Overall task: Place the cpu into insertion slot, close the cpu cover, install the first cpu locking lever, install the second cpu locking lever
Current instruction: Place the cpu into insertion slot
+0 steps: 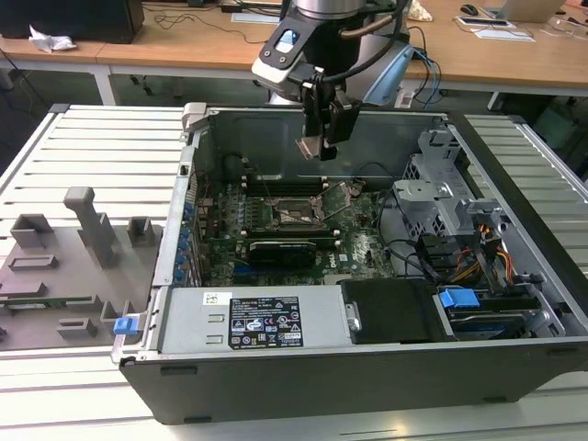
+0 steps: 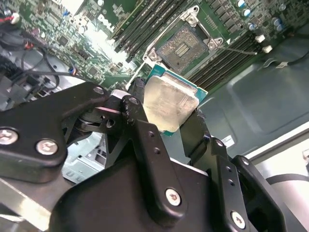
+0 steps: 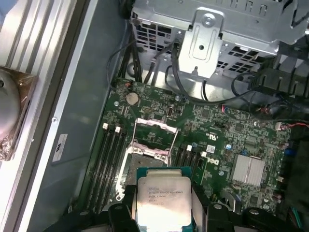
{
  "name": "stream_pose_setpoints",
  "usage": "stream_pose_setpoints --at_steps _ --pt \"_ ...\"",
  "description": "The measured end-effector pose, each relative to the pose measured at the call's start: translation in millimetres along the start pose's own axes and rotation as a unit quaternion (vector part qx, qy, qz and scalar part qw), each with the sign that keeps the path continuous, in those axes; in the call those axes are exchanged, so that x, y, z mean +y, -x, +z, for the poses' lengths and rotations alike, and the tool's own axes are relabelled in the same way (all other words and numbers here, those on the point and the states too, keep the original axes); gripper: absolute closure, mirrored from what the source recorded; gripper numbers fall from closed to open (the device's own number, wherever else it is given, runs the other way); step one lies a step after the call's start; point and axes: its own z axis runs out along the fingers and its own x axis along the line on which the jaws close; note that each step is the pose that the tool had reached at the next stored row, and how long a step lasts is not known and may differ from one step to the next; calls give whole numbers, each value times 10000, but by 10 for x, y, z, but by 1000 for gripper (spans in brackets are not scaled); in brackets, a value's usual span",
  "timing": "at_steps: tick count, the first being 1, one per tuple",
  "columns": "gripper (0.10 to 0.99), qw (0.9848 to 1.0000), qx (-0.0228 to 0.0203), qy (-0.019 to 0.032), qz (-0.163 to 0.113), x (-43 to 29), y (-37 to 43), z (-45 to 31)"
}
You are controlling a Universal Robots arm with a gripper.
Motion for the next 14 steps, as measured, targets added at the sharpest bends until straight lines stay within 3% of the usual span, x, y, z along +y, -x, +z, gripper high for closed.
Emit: stream_pose_setpoints --at_steps 4,14 --pt "545 9997 -20 3 237 -6 0 34" --pt "545 9997 -21 3 250 -13 0 112"
